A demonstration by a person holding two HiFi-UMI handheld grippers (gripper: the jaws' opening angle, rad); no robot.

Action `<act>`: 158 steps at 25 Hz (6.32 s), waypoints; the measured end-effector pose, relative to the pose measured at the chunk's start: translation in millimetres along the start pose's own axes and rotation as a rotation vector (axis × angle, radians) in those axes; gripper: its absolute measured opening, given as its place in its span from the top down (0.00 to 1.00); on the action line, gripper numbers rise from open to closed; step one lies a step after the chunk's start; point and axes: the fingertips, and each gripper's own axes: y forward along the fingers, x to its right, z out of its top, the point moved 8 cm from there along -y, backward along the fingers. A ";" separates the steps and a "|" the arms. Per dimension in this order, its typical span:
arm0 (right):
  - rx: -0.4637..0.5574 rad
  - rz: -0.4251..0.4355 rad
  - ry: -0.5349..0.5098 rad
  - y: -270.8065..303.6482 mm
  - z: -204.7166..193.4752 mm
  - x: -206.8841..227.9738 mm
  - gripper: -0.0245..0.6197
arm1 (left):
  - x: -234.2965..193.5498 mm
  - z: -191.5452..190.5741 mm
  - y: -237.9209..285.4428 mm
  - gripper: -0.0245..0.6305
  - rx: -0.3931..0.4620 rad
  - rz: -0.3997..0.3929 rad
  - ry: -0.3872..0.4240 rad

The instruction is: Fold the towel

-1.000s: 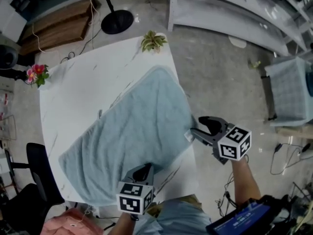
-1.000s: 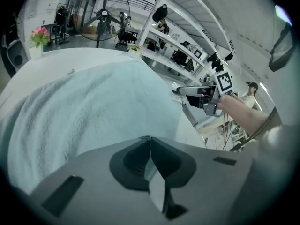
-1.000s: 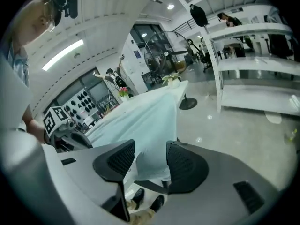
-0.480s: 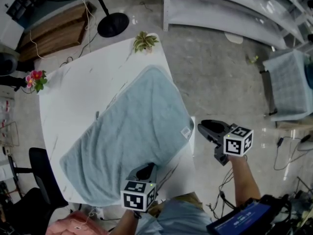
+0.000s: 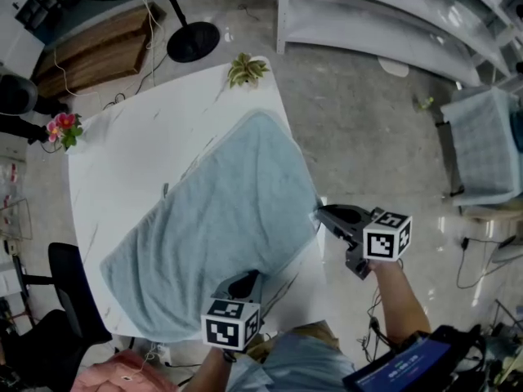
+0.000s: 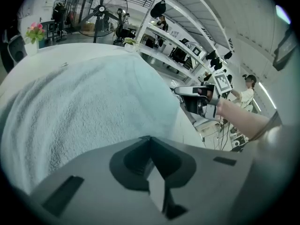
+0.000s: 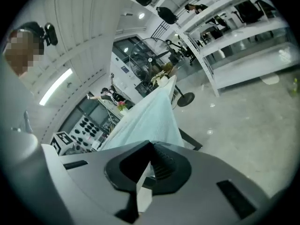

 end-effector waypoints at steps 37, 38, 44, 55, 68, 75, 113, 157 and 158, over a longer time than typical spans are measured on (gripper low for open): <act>-0.088 -0.024 -0.085 45.5 49.4 16.2 0.55 | -2.4 23.3 -12.4 0.95 0.065 0.034 -0.043; -0.120 -0.001 -0.068 48.3 43.9 17.8 0.58 | -2.2 23.5 -12.0 0.95 0.062 0.032 -0.043; -0.053 0.152 0.078 37.9 38.0 24.1 0.89 | -9.4 24.2 -9.1 0.95 0.054 0.028 -0.051; 0.220 0.421 0.529 54.3 4.1 109.5 0.58 | -15.9 19.3 -2.5 0.95 0.005 0.015 -0.030; 0.120 0.904 0.474 95.2 25.9 95.6 0.49 | -18.7 24.8 -1.0 0.95 -0.006 -0.013 -0.018; 0.091 0.898 0.407 78.0 37.2 80.9 0.66 | -16.8 30.0 -0.2 0.95 0.002 -0.019 -0.006; -0.222 0.269 -0.368 90.4 105.5 -195.9 0.92 | -104.8 -67.1 -152.1 0.95 0.345 0.088 -0.251; -0.740 0.353 -0.768 327.2 -180.9 -403.0 0.86 | -207.2 -267.7 -264.3 0.95 0.535 0.216 -0.582; -0.767 0.374 -0.782 327.4 -184.6 -405.9 0.79 | -207.0 -266.7 -262.7 0.95 0.540 0.219 -0.586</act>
